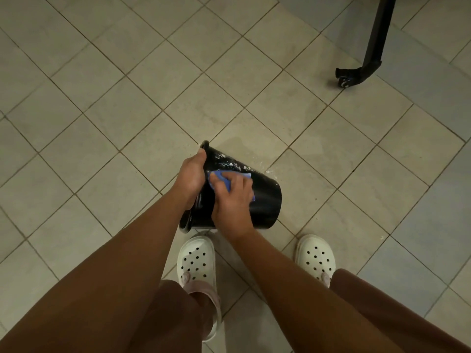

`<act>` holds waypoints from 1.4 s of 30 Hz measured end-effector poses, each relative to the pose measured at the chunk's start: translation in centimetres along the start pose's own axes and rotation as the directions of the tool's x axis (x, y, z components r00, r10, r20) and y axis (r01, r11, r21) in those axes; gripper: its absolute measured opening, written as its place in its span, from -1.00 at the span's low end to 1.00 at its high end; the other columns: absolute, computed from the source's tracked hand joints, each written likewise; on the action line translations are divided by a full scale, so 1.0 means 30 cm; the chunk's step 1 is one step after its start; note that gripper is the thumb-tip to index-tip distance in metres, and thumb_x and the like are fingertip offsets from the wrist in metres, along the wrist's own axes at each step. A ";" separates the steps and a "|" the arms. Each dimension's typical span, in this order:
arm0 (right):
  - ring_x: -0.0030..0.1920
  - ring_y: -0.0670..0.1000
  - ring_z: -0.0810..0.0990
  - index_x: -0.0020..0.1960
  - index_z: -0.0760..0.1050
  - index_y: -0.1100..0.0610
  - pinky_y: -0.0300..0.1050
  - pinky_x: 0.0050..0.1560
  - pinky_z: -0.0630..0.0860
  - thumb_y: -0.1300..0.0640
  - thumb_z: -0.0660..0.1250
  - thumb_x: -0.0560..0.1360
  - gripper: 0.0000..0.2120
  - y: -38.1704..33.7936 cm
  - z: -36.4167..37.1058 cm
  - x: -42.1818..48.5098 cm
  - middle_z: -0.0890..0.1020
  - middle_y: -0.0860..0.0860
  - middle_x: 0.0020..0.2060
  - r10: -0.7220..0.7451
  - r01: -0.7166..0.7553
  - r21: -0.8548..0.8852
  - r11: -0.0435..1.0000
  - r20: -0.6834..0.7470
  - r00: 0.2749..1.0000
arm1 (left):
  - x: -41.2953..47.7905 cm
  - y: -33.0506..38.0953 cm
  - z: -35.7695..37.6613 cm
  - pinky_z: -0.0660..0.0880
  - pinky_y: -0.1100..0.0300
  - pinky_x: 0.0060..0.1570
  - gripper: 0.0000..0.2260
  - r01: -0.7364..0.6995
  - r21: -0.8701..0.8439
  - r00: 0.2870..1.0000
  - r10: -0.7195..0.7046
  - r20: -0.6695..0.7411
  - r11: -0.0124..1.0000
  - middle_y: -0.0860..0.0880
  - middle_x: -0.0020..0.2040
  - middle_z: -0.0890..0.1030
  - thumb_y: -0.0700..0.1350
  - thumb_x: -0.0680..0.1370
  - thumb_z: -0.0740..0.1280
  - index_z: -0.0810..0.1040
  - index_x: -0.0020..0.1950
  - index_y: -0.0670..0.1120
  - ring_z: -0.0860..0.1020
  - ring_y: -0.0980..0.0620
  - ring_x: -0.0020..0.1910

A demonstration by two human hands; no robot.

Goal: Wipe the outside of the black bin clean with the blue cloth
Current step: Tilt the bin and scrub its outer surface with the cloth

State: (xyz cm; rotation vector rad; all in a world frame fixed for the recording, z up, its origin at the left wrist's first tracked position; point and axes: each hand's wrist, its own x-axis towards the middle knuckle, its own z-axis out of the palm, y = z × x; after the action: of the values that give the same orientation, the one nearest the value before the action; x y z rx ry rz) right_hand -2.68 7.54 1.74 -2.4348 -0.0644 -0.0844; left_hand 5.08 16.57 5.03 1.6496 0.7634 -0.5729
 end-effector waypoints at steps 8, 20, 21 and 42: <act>0.17 0.16 0.30 0.30 0.40 0.08 0.25 0.08 0.42 0.26 0.40 0.39 -0.50 0.110 -0.030 0.029 0.39 0.18 0.16 0.338 -0.340 -0.039 0.940 -0.052 0.940 | -0.019 0.003 0.028 0.51 -0.19 0.19 -0.59 -0.131 0.153 0.991 0.132 0.006 0.980 -0.17 0.02 0.64 0.13 0.67 0.05 0.59 0.10 -0.08 0.61 -0.16 0.06; 0.15 0.19 0.31 0.33 0.39 0.09 0.24 0.06 0.42 0.30 0.35 0.39 -0.49 0.103 -0.037 0.084 0.40 0.20 0.16 0.369 -0.371 -0.049 0.927 -0.046 0.928 | -0.022 0.018 0.032 0.53 -0.12 0.14 -0.61 -0.200 0.230 0.978 0.207 -0.006 0.952 -0.21 -0.05 0.64 0.07 0.69 0.05 0.57 -0.04 -0.10 0.62 -0.17 0.01; 0.16 0.19 0.31 0.32 0.38 0.10 0.24 0.07 0.42 0.30 0.38 0.37 -0.46 0.085 -0.031 0.060 0.40 0.20 0.15 0.341 -0.343 -0.034 0.939 -0.053 0.939 | -0.018 0.017 0.030 0.54 -0.11 0.13 -0.61 -0.195 0.228 0.979 0.203 -0.010 0.954 -0.19 -0.07 0.64 0.08 0.69 0.05 0.57 -0.07 -0.09 0.62 -0.16 0.00; 0.13 0.17 0.29 0.34 0.39 0.09 0.18 0.08 0.41 0.27 0.33 0.43 -0.51 0.095 -0.035 0.119 0.40 0.18 0.14 0.293 -0.292 -0.038 0.956 0.011 0.956 | -0.024 0.025 0.031 0.49 0.15 -0.13 -0.61 -0.235 0.240 0.971 0.241 0.004 0.942 -0.12 -0.09 0.63 0.05 0.70 0.04 0.58 0.02 -0.12 0.59 -0.03 -0.08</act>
State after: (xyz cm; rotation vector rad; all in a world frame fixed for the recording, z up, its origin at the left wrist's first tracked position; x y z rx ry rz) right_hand 1.02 4.78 0.99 -2.4527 0.2929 0.0688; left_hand 5.19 15.43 5.87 1.9425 0.5164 -0.4857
